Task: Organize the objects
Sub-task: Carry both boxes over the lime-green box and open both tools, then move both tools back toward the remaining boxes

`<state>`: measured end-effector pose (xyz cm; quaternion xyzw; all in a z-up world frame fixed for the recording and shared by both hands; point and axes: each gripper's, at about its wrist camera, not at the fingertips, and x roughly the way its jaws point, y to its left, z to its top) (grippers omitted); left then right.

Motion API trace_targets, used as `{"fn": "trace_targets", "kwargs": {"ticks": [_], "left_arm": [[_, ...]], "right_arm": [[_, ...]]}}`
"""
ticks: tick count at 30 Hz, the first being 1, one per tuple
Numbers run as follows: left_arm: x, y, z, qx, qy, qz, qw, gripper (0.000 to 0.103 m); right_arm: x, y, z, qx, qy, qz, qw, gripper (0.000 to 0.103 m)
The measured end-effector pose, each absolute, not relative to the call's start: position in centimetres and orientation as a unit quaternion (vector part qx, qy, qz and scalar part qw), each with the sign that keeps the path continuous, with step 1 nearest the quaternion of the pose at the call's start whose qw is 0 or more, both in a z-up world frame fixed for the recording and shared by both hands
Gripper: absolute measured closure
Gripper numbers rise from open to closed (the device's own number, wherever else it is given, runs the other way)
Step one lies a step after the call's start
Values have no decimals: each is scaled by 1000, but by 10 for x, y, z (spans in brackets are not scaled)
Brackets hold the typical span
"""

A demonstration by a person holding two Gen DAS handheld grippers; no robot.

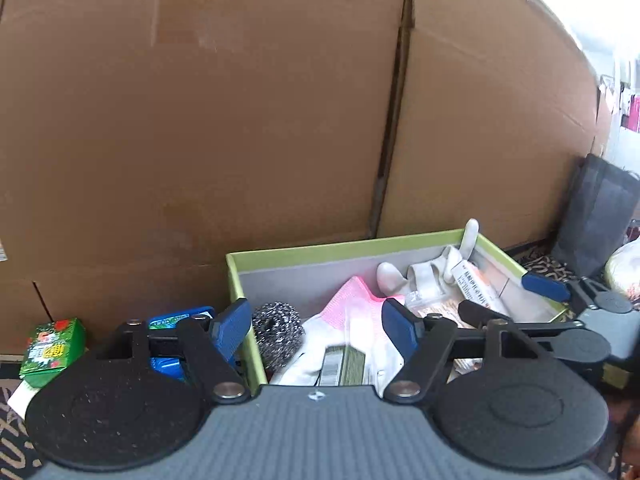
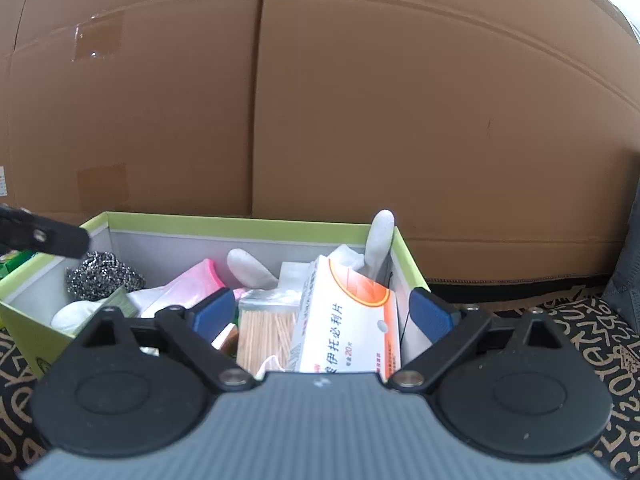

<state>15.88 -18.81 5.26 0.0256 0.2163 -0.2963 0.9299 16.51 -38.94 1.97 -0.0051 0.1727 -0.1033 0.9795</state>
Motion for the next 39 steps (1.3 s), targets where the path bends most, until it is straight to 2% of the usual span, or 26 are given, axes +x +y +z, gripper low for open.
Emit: {"fn": "trace_targets", "kwargs": {"ticks": [1,3,5,10,15,20,23,27,32,39], "left_arm": [[154,-187,55,23,217,-295,930,27],[140,-173,60,9,216,-291,932,19],[126,-156,64,-8,211,-279,937,14],[104,-105,64,-43,203,-244,947,6],[87,-59,41,-63,231,-187,953,6],[78,-15,18,-85,286,-129,946,6],[78,7,10,-110,300,-106,942,6],[75,27,16,-121,294,-89,944,6],[77,40,20,-123,287,-81,947,6],[95,38,13,-124,301,-87,941,6]], "right_arm": [[166,-375,25,-8,177,-106,979,7],[154,-359,32,-4,162,-92,983,6],[136,-345,44,-1,135,-74,988,0],[91,-299,59,-7,99,-24,995,0],[64,-252,44,-4,122,41,992,0],[63,-204,18,10,180,94,979,0],[82,-180,12,0,194,126,973,10],[123,-155,15,-11,196,130,972,16],[168,-142,3,-19,202,94,975,16],[166,-155,-5,4,206,41,978,16]]}}
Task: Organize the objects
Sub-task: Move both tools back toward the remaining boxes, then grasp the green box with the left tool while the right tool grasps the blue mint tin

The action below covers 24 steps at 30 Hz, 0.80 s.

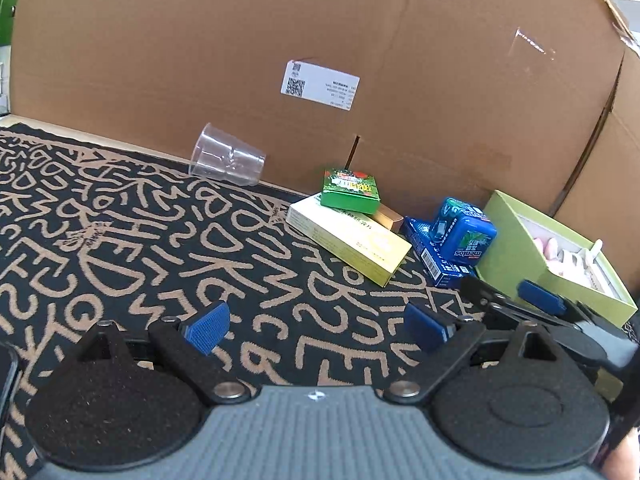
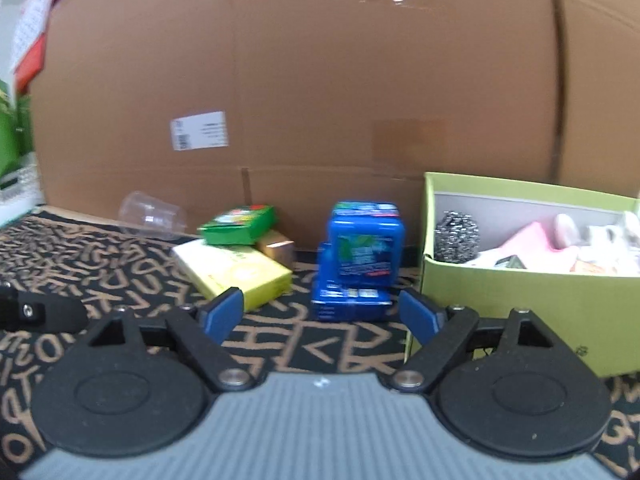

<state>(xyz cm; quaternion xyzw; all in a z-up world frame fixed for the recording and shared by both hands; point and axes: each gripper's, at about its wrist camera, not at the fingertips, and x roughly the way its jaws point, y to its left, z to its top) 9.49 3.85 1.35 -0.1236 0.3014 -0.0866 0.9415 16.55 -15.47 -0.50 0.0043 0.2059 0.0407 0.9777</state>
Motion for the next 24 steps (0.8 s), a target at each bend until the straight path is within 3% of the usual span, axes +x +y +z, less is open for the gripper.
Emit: {"fn": "trace_targets", "kwargs": {"ticks": [8,14,24], "left_arm": [[113,30,11,-120,304,-93,940,6],[143,25,23,-92,288,-88,949,6],[228,-5,28,-21,263,-89,960,6]], "right_arm": [[162,-158,0,6,218,60,974,11],[176,-127,4,-56,206,78,974,11],[246,-113,12,-83,206,-38,974,7]]}}
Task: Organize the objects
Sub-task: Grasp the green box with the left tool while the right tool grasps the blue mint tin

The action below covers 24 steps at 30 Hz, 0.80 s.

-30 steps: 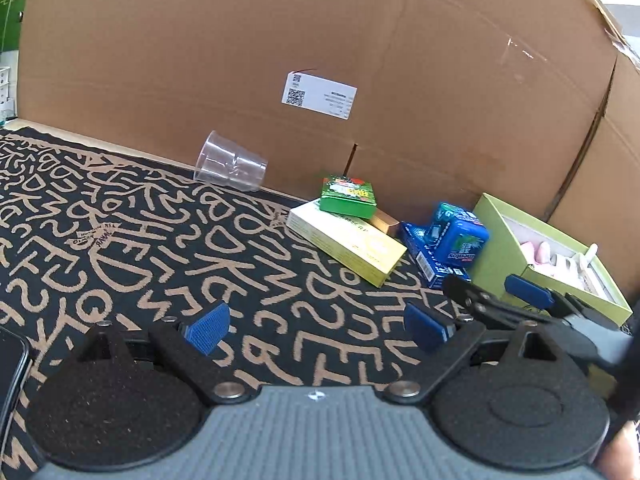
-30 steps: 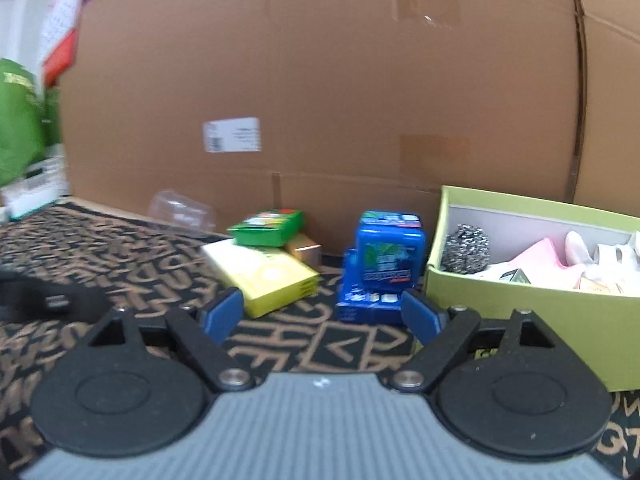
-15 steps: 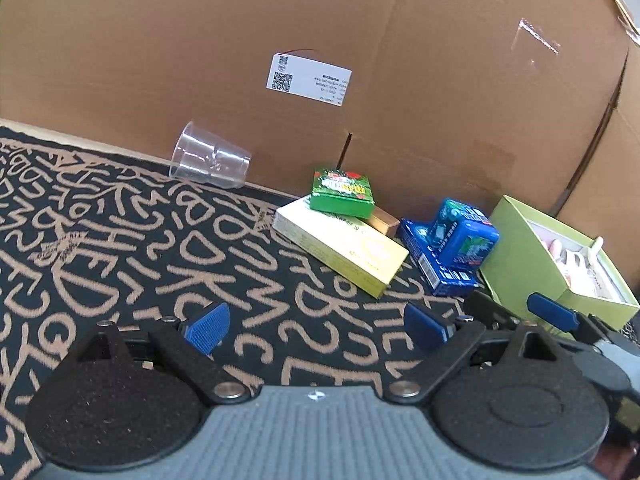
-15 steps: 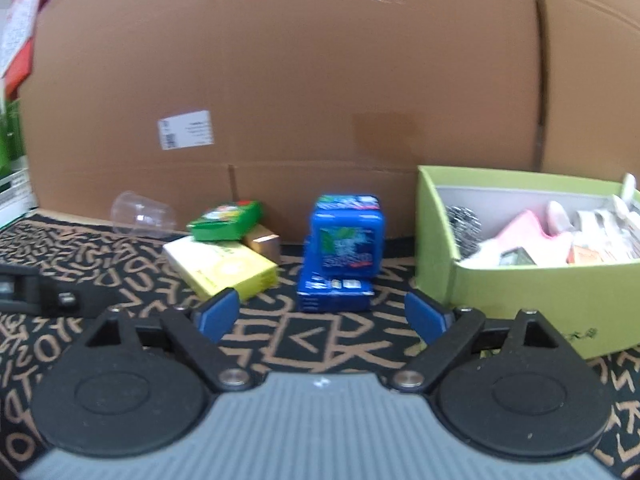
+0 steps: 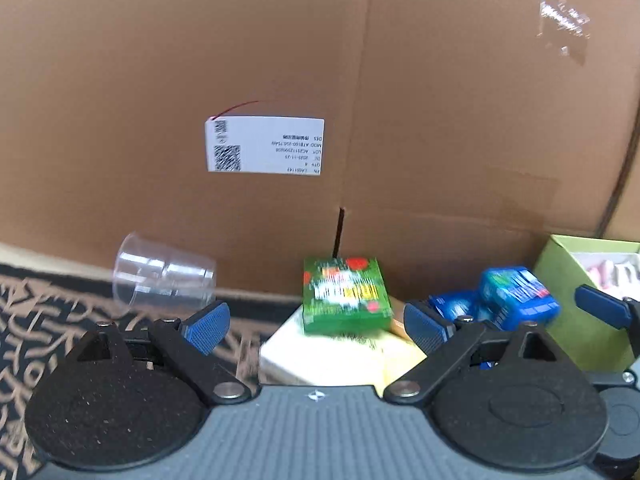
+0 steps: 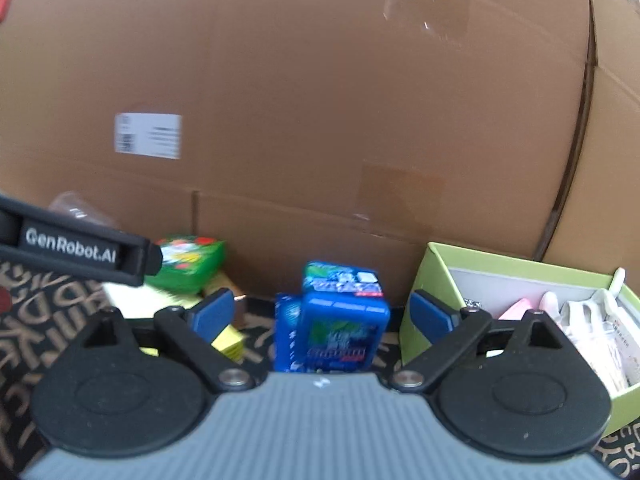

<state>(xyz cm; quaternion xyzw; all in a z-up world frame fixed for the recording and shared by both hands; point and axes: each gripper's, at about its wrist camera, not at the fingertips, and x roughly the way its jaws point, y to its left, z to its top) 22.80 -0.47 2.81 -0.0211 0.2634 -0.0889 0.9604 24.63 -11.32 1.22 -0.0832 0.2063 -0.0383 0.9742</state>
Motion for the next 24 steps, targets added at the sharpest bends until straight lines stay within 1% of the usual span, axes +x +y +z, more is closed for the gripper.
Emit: {"fn": "trace_targets", "kwargs": {"ticks": [5,6,7,8,9,10,11,16,21,24], "left_arm": [[256,-14,19,-11,278,-92,956,6],[260,-16,17,-7,280,-94,955,7],[263,-17,14,0,281,-98,955,7],[265,-17,12,5,278,-101,955,12],[267,-18,10,13,279,-104,954,27],[269,-19,8,21,287,-110,951,40],[270,-19,7,26,290,-110,950,38],[245,-9,18,26,289,-120,950,39],[168,0,41,50,256,-154,953,39],[114,3,43,51,253,-181,949,38]], "right_arm": [[268,-117,1,-84,218,-62,970,7],[267,-116,0,-87,216,-59,971,8],[267,-115,-1,-89,216,-53,971,15],[266,-113,-1,-97,215,-52,970,17],[265,-112,-2,-105,213,-51,970,23],[264,-111,-2,-113,210,-50,970,44],[263,-112,-1,-111,210,-43,971,46],[245,-116,8,-93,212,-16,973,46],[182,-121,21,-77,195,18,978,46],[141,-127,26,-73,195,37,977,46]]}}
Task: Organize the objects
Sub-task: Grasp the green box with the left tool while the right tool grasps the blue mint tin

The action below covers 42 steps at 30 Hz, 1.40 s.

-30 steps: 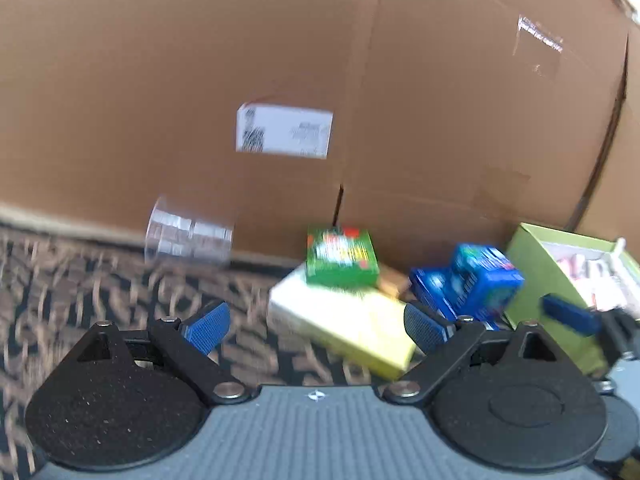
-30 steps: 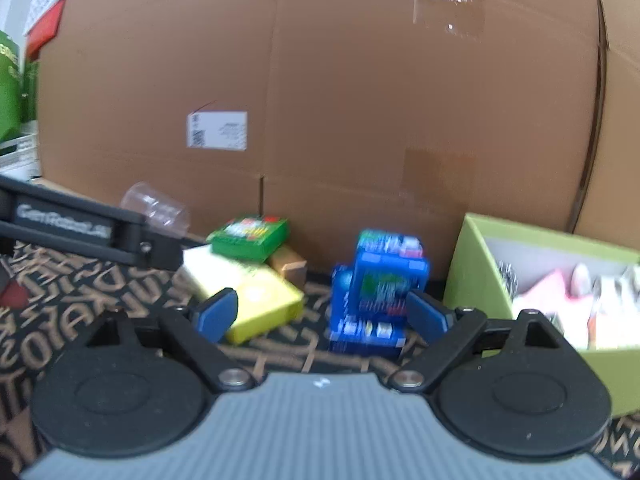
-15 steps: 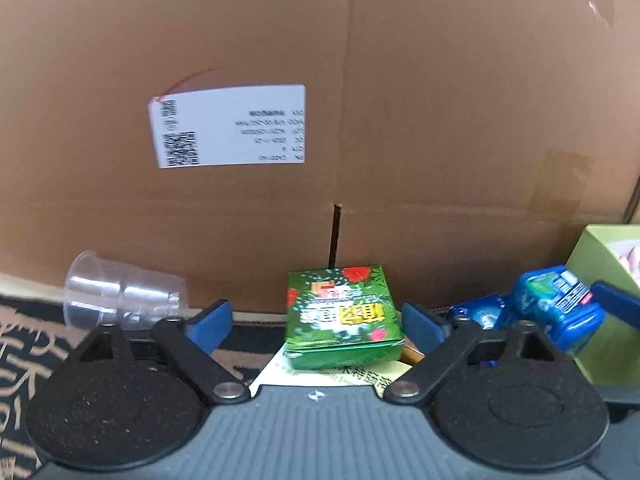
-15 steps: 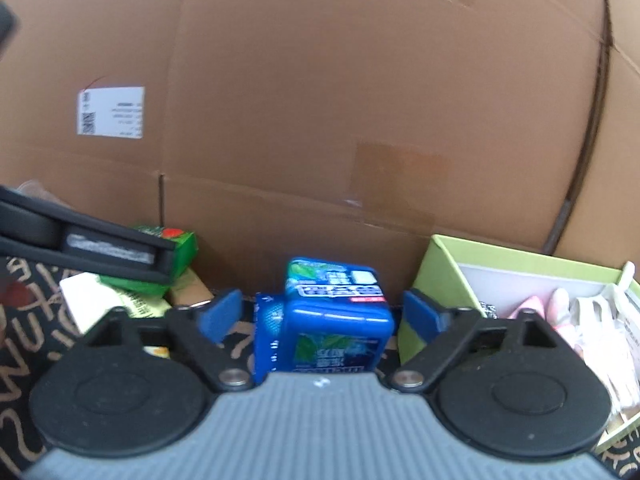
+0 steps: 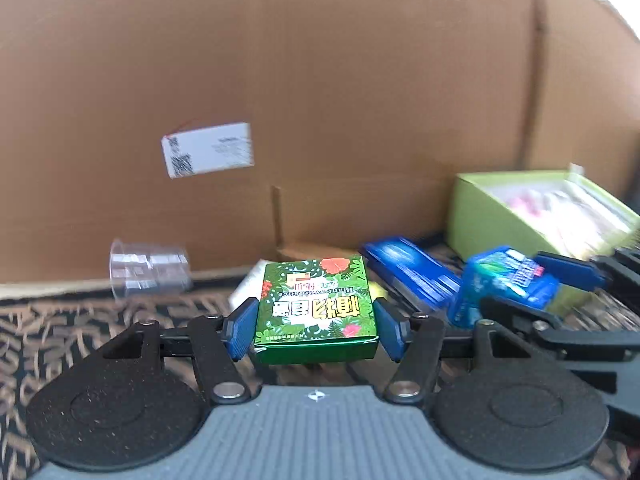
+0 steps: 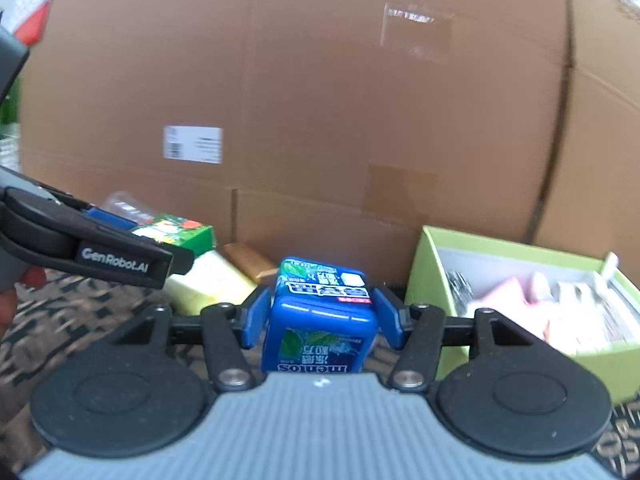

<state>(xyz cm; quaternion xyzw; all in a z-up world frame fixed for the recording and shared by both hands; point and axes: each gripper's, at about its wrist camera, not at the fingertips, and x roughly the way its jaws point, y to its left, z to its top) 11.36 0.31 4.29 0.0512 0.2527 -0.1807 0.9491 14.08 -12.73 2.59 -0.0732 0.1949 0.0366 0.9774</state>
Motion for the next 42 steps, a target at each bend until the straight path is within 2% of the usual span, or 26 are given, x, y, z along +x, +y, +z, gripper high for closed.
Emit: {"fn": "trace_targets", "kwargs": {"ticks": [5,9,10,11,13,22,29,35,42], "left_arm": [[49,-15,25,48,272,-201,940,38],[44,-19,-3,45,315,-220,922,36],[42,-21,-7,52,327,-212,919,35],[36,-22,-10,58,333,-201,919,29],[32,-20,-12,64,333,-180,923,24],[41,-14,-13,31,339,-166,926,21],[60,-24,-18,37,342,-167,924,19],[60,-25,-22,52,328,-184,925,20],[62,-22,-22,54,327,-180,926,21]], "right_arm": [[69,-136,22,-79,213,41,973,46],[41,-143,9,-77,242,35,966,47],[30,-145,7,-70,244,34,967,45],[27,-147,6,-62,245,32,967,42],[23,-151,5,-48,245,30,968,21],[17,-163,-3,-31,249,44,967,16],[31,-160,-9,-40,280,61,957,19],[35,-159,-10,-39,292,61,954,35],[37,-156,-8,-44,287,65,955,36]]}}
